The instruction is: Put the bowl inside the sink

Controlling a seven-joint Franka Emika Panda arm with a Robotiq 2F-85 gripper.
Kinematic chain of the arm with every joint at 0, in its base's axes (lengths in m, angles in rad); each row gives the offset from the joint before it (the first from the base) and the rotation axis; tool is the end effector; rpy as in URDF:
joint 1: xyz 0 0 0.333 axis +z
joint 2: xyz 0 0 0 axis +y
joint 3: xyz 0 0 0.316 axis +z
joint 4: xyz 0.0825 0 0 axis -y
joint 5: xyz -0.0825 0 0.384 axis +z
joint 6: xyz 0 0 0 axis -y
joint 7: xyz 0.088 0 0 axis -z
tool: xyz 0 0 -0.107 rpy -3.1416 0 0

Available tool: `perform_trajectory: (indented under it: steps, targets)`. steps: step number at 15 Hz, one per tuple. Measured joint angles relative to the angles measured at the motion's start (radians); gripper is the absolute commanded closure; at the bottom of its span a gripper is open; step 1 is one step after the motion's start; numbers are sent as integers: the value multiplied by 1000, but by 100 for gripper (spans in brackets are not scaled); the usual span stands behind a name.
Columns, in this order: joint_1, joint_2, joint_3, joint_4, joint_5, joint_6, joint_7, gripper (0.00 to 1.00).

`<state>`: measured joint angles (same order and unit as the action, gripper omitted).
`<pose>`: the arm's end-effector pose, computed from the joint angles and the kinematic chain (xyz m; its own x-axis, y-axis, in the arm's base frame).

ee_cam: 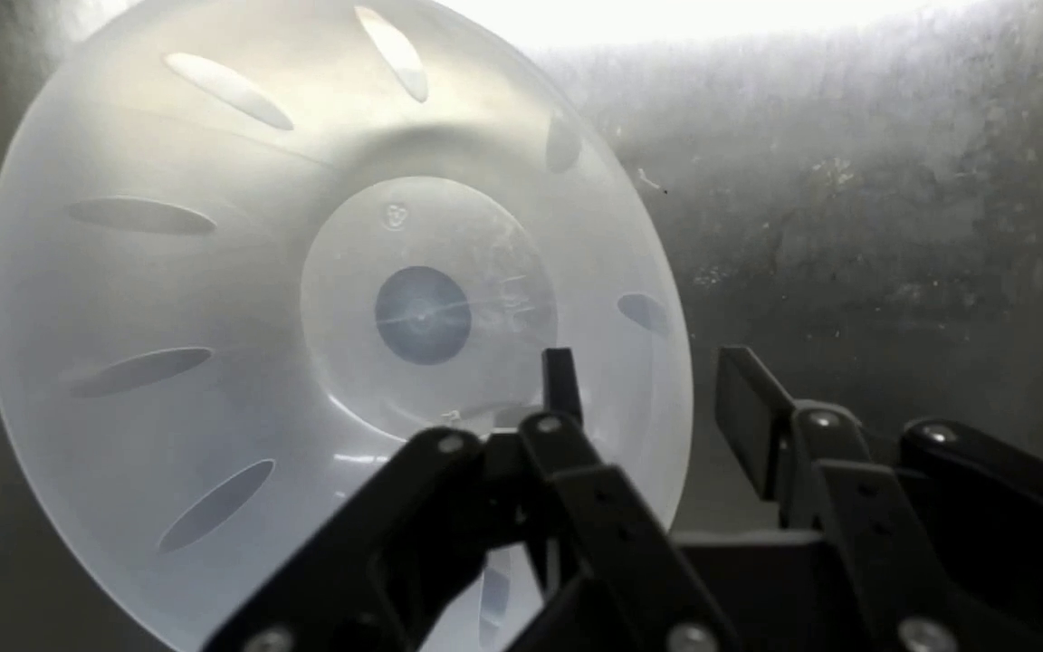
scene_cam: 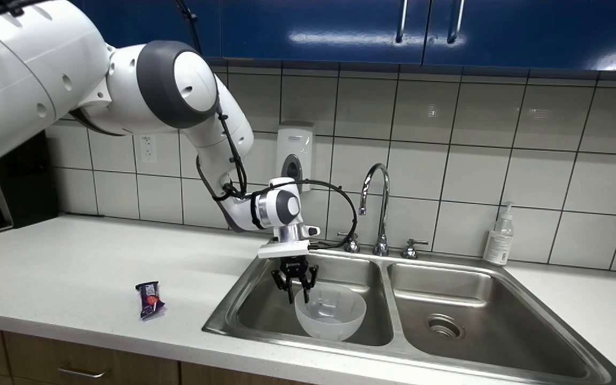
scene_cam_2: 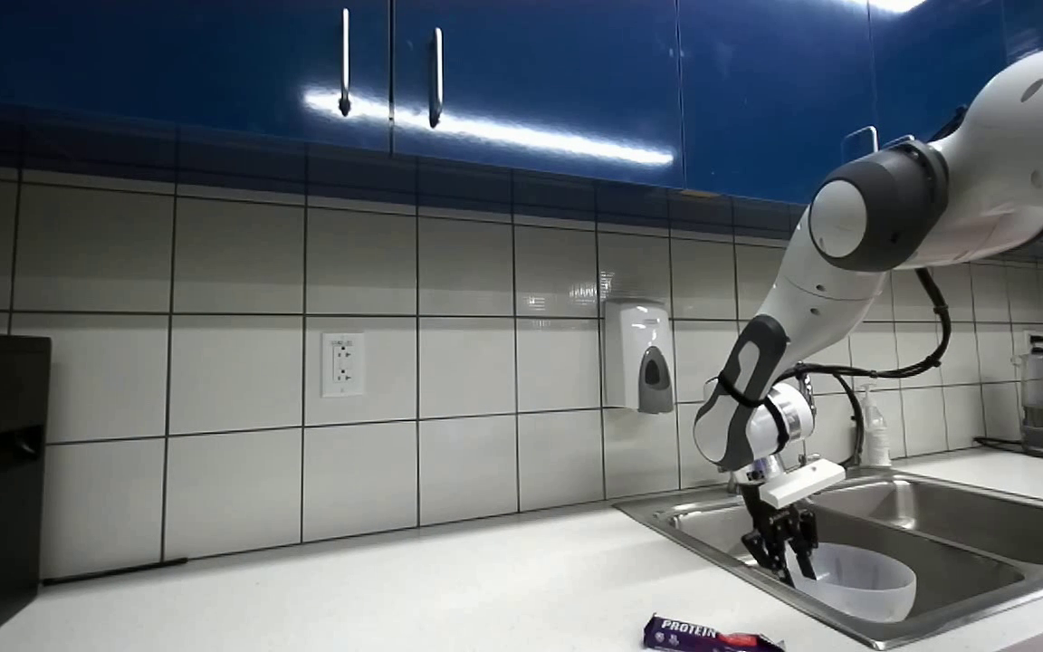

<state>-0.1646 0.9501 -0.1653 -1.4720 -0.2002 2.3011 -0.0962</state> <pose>0.6638 -0.2136 0.1058 0.9851 -0.0502 -0.1643 -0.0081 -0.9689 0.2474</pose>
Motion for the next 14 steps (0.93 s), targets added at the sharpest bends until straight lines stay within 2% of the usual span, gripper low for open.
perform_trajectory:
  steps: [2,4,14]
  targets:
    - [0,0,0,7,0,-2,0,7]
    - [0,-1,-1,15,0,-12,0,0]
    - [-13,-94,1,34,39,-134,-13,0]
